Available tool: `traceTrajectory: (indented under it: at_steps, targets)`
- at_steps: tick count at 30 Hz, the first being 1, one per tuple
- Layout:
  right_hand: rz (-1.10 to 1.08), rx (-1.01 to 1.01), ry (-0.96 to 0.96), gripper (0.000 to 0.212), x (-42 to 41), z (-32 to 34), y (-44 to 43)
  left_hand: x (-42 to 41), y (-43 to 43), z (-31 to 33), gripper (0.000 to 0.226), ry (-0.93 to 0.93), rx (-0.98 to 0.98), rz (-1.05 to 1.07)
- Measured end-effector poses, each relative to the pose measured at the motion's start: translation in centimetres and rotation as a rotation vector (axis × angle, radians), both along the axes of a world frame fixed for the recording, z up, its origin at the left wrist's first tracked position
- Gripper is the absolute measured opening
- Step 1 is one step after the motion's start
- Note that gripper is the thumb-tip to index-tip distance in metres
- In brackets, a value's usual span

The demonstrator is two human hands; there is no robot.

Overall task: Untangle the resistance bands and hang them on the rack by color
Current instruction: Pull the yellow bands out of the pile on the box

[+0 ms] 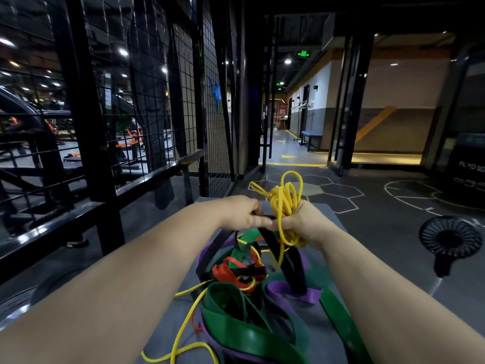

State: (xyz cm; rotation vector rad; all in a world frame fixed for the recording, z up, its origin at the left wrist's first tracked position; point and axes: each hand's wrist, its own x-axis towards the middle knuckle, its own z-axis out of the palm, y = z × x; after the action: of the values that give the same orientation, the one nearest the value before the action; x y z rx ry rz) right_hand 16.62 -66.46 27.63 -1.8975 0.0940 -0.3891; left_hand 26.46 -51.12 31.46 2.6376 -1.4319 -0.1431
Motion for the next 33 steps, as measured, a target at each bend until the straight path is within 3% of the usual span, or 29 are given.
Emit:
traceTrajectory:
  at_steps: [5,7,9,11,13,20,27,33]
  targets:
    - [0.005,0.058,0.004,0.035,0.0,-0.7,0.1,-0.4,0.4,0.0,0.033,-0.056,0.001,-0.043]
    - [-0.024,0.146,-0.007,0.018,-0.1,-1.1,-0.3,-0.5,0.6,0.2,0.028,-0.041,-0.15,-0.034]
    - [-0.054,0.191,0.03,0.044,-0.2,-1.7,-0.9,-0.5,1.0,0.7,0.02,-0.002,-0.352,-0.024]
    - [-0.078,0.195,0.078,0.026,-0.6,-2.0,-1.0,-0.2,1.3,1.0,0.014,0.03,-0.516,-0.005]
    - [-0.112,0.251,0.119,0.027,-0.5,-2.6,-1.3,0.1,1.6,1.2,0.014,0.058,-0.643,0.019]
    - [-0.172,0.426,0.097,0.031,-0.5,-3.0,-0.9,0.3,1.6,0.5,0.019,0.295,-0.916,0.058]
    - [-0.087,0.48,0.094,0.011,0.2,-3.0,-0.3,0.3,1.1,-1.0,0.017,0.126,-0.819,0.167]
    - [-0.039,0.56,0.101,0.023,0.1,-3.1,0.7,0.9,0.6,-1.1,0.027,-0.009,-0.831,0.361]
